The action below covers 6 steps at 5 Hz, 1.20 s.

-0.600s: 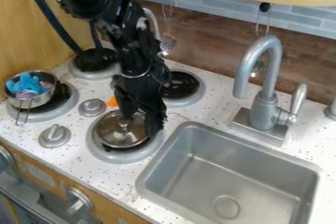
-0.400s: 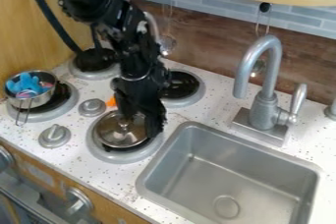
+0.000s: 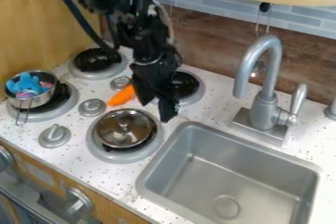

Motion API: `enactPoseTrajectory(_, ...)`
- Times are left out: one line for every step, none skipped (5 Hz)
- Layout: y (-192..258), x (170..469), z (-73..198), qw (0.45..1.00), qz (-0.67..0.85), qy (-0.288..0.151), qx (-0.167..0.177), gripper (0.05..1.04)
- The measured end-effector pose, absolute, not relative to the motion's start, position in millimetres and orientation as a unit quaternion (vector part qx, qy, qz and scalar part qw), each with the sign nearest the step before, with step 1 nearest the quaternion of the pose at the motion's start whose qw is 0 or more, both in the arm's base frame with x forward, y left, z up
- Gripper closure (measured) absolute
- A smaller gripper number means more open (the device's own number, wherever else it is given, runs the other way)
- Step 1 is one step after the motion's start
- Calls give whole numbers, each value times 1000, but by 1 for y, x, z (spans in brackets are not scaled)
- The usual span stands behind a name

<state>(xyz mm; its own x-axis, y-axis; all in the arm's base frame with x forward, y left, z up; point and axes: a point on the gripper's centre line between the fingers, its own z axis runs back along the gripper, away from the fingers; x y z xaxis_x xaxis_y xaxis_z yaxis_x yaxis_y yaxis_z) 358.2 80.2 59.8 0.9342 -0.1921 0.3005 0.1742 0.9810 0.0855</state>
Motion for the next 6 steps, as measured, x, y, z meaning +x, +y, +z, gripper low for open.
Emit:
enactPoseTrajectory(100,372,70,978,-86,-182,54,79)
enactPoseTrajectory(129,384,66,975,-70,-185,105,79)
enactPoseTrajectory(163,398,51,975,-49,-168,139,79)
enactPoseTrajectory(200,402,34,976,-9,-144,165,79)
enactPoseTrajectory(219,416,18,972,-1,-151,178,79)
enactPoseTrajectory(223,428,12,971,-6,-161,175,79)
